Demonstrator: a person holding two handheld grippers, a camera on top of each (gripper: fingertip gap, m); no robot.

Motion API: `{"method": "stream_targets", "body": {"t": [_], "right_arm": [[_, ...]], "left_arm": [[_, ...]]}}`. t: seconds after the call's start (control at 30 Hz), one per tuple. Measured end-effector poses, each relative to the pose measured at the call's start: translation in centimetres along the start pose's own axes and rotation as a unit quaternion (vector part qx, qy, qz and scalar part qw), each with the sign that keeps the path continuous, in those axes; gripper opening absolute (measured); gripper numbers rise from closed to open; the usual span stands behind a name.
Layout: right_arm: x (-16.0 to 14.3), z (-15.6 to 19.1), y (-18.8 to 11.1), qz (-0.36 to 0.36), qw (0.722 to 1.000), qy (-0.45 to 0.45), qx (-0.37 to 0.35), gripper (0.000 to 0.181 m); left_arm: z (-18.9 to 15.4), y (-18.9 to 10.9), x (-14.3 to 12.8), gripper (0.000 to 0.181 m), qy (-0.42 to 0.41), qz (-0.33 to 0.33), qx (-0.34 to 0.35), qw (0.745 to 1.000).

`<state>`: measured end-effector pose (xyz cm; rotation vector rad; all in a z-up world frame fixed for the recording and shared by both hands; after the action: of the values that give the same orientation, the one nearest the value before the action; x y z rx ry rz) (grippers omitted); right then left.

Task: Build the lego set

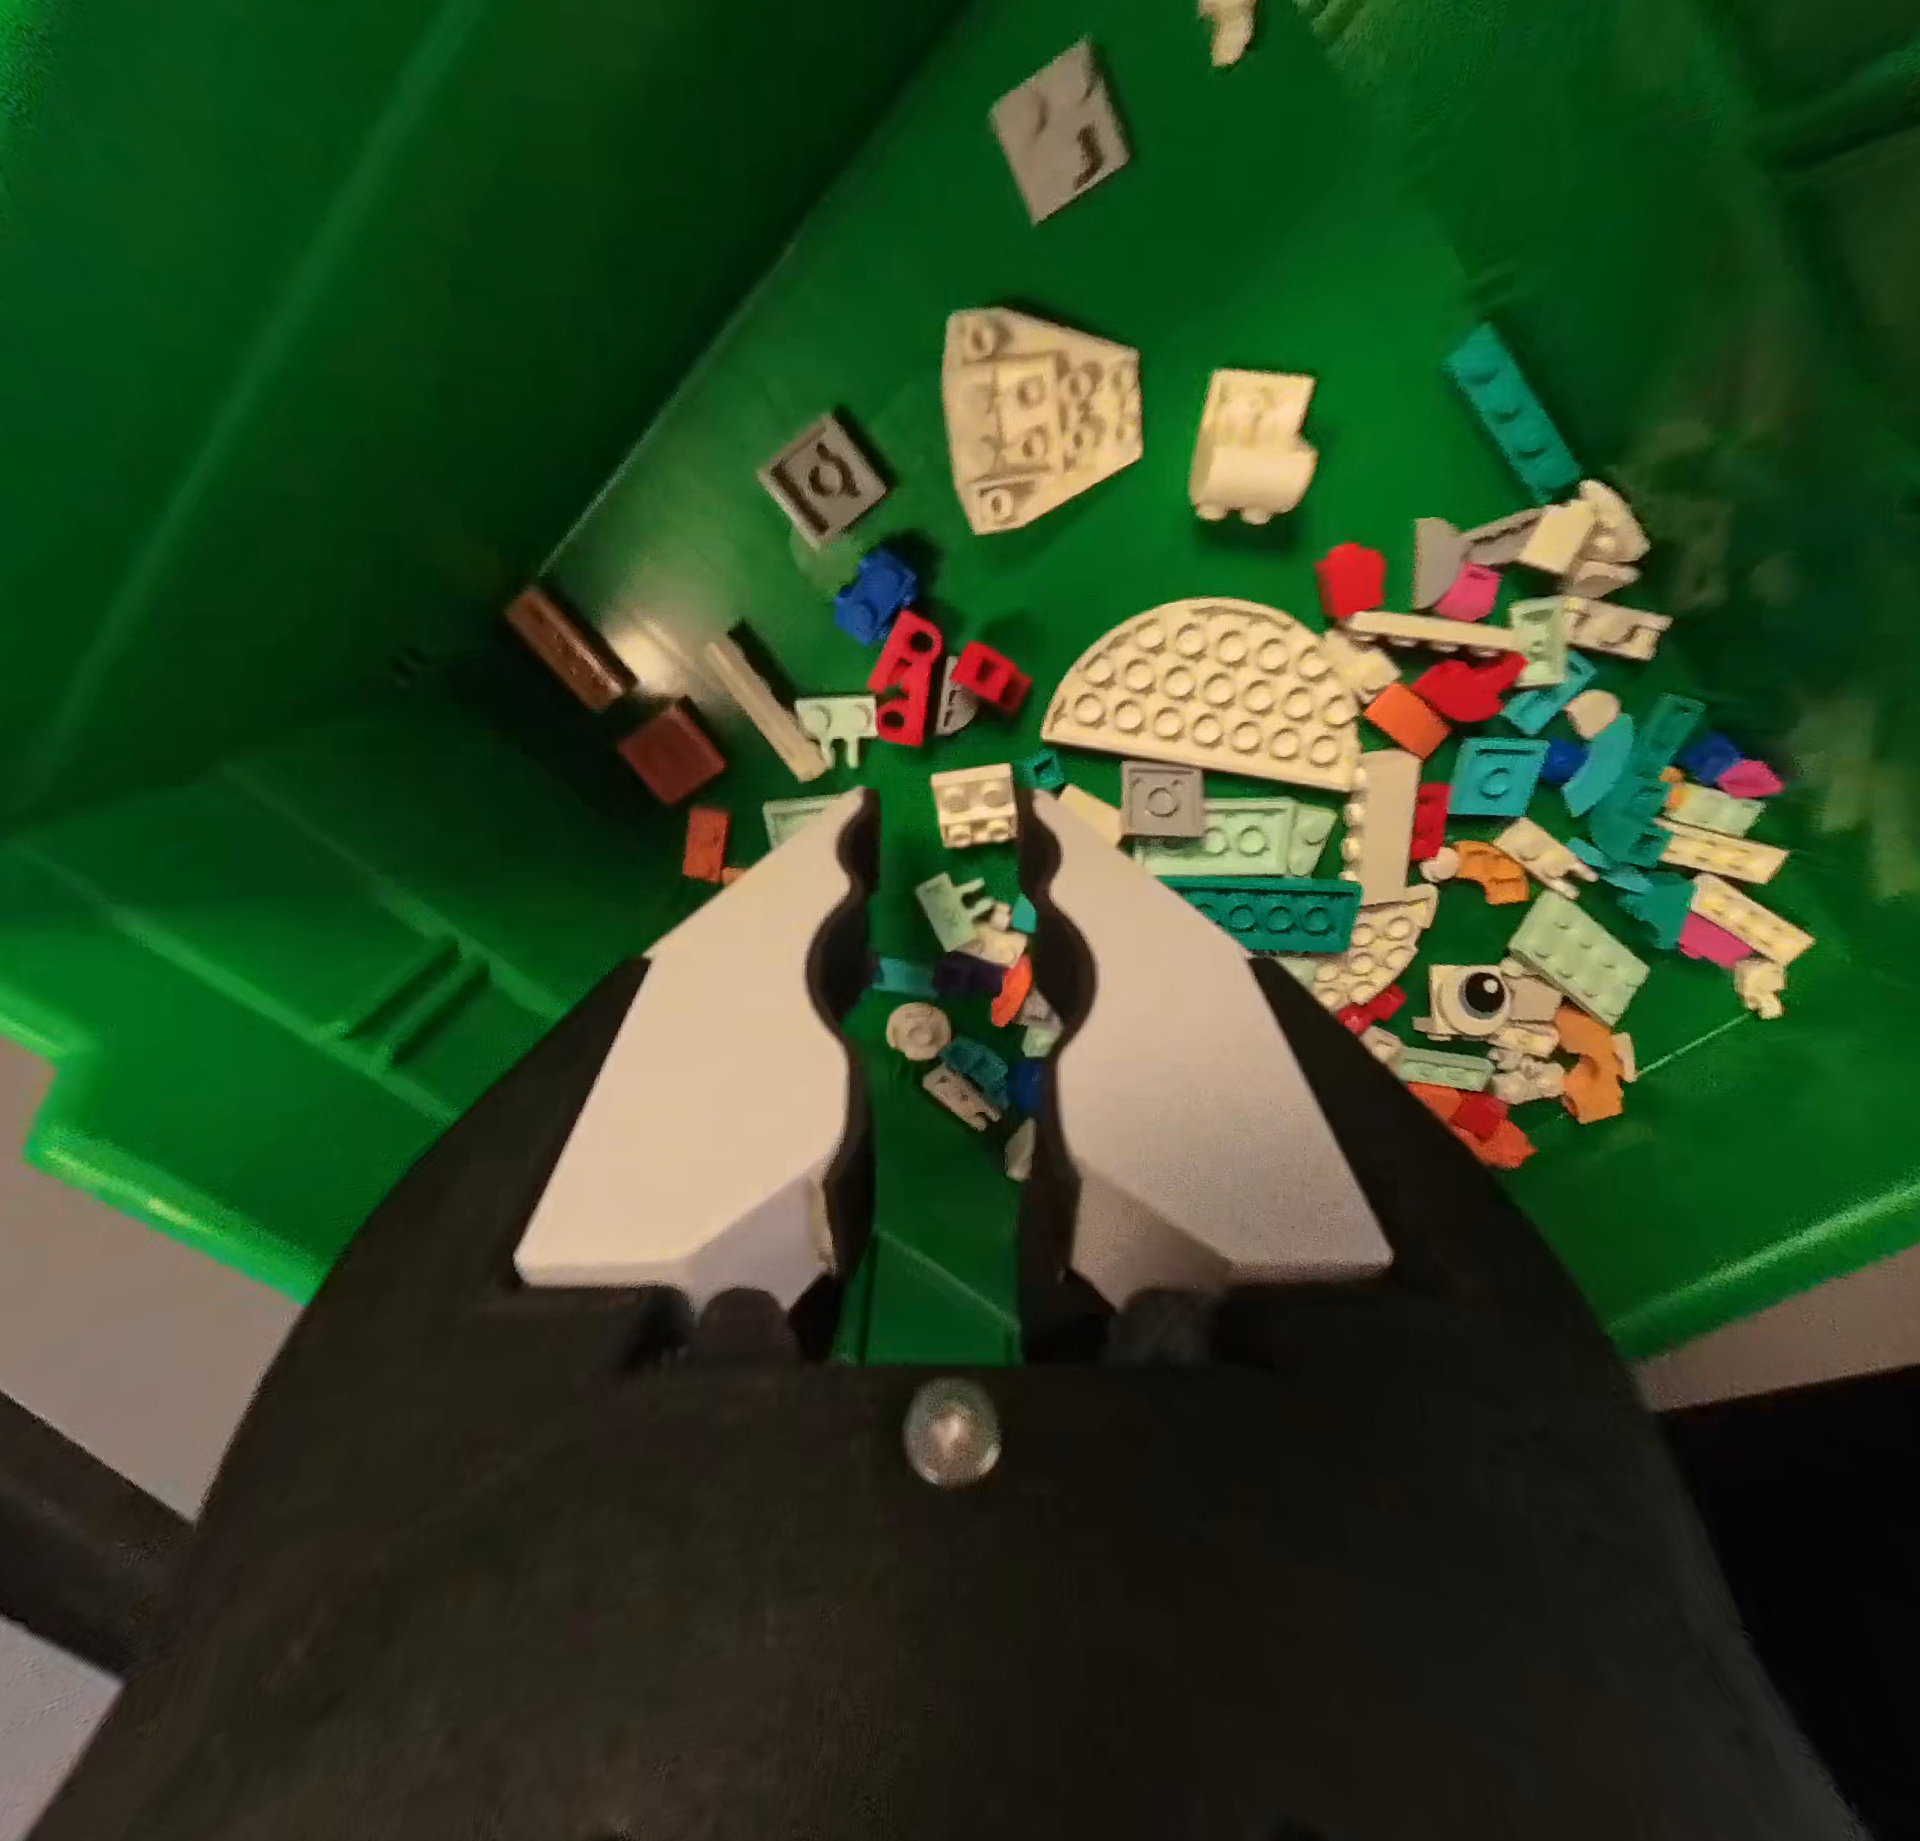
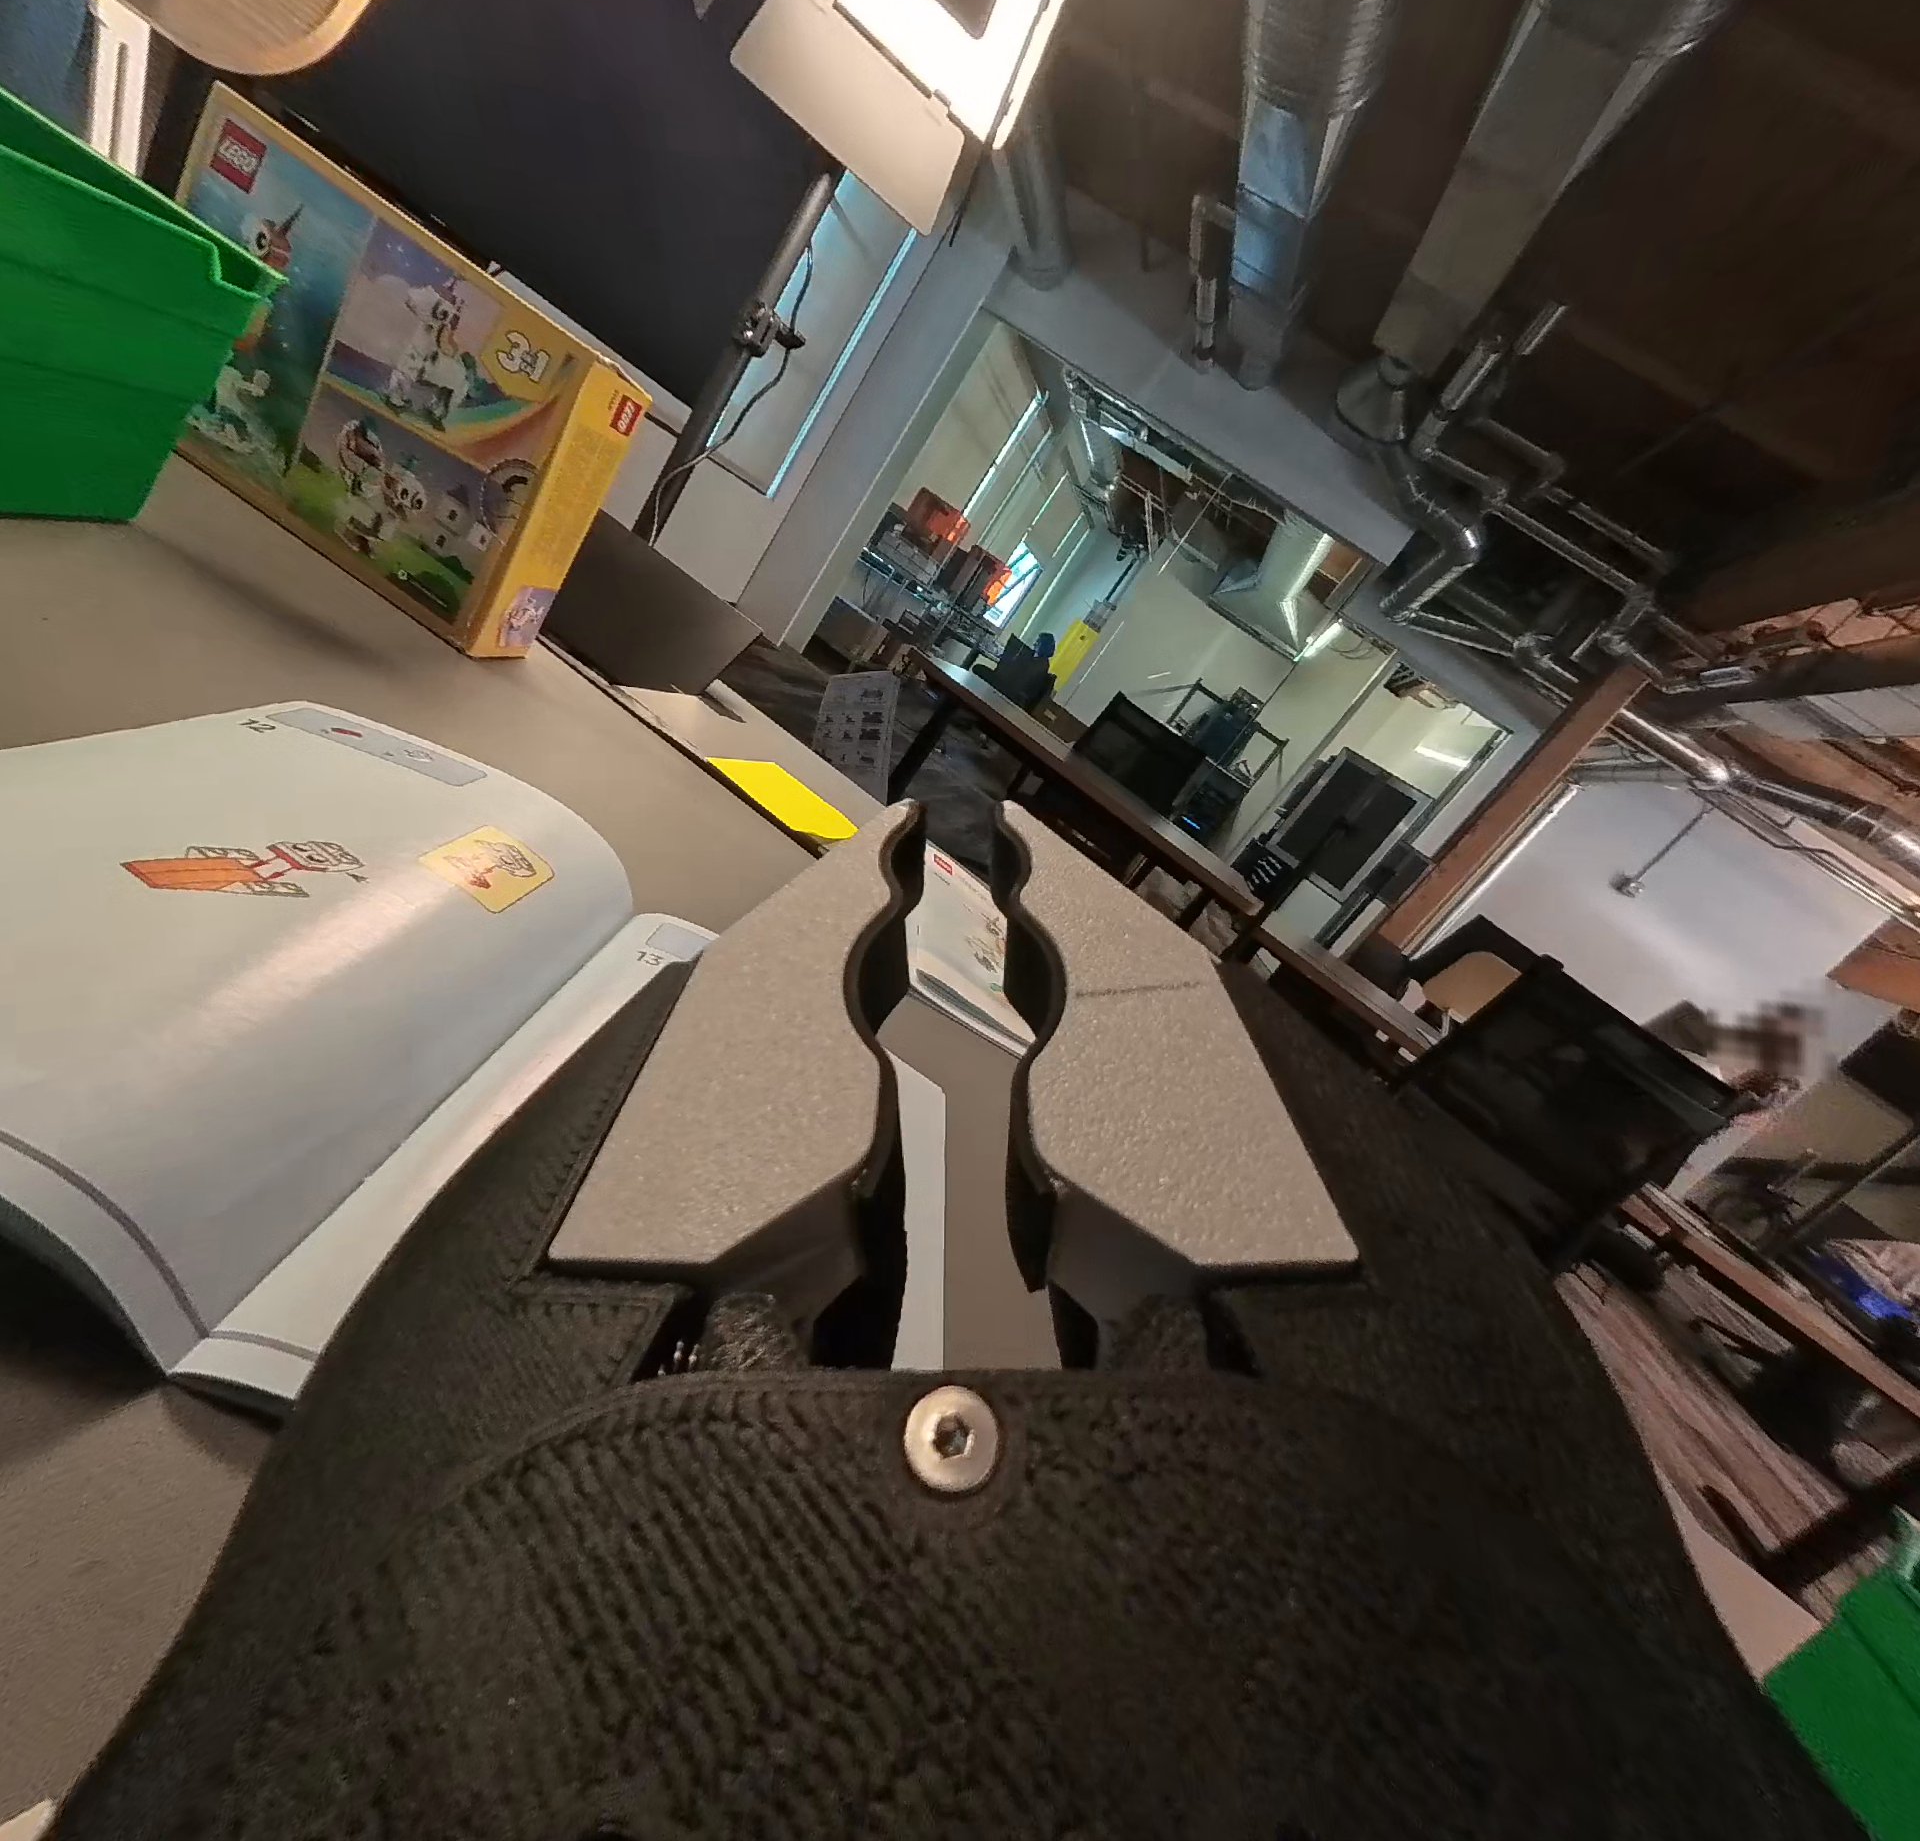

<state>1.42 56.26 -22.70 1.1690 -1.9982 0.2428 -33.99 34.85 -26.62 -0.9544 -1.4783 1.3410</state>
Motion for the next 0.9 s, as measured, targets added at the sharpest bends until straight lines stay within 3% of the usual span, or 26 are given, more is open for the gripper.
{"method": "stream_targets", "body": {"t": [0.03,0.23,0.43,0.53,0.63,0.73,0.83,0.9], "right_arm": [[0.0,0.0,0.0,0.000,1.000,0.001,0.000,0.010],[-0.1,0.0,0.0,0.001,1.000,0.003,-0.001,0.010],[-0.1,-0.1,0.0,0.002,1.000,0.006,-0.001,0.010],[-0.1,-0.1,0.0,0.001,1.000,0.006,-0.002,0.010],[-0.1,-0.1,0.0,0.000,1.000,0.008,0.000,0.009],[0.2,0.1,0.0,-0.009,1.000,0.011,0.010,0.009],[0.5,0.5,0.1,-0.025,0.999,0.016,0.030,0.009],[0.9,1.0,0.1,-0.039,0.998,0.014,0.047,0.009]], "left_arm": [[0.1,0.3,-0.1,0.029,-0.010,0.008,0.001,1.000],[-0.1,1.4,-0.8,0.026,-0.042,0.035,-0.032,0.998],[-0.2,1.5,-0.6,0.015,-0.030,0.030,-0.021,0.999],[-0.5,0.6,-0.1,0.016,-0.032,-0.014,-0.030,0.999],[-1.8,-2.8,0.2,0.016,-0.031,-0.120,-0.050,0.991],[-5.7,-8.2,-0.9,0.016,0.003,-0.275,-0.111,0.955],[-11.3,-13.2,-3.9,0.016,0.060,-0.425,-0.211,0.878],[-14.4,-14.7,-6.1,0.016,0.075,-0.494,-0.259,0.826]]}}
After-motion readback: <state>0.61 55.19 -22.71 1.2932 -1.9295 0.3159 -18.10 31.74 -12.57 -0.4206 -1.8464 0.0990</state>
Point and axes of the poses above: each gripper's, where its closed fingertips meet, y out along the fingers, x out of its top, z = x × y across the jaws, the point moved 5 cm from there along -y, back along the fingers, and after that the axes turned 8 degrees about -y, right-handed, at the moved point
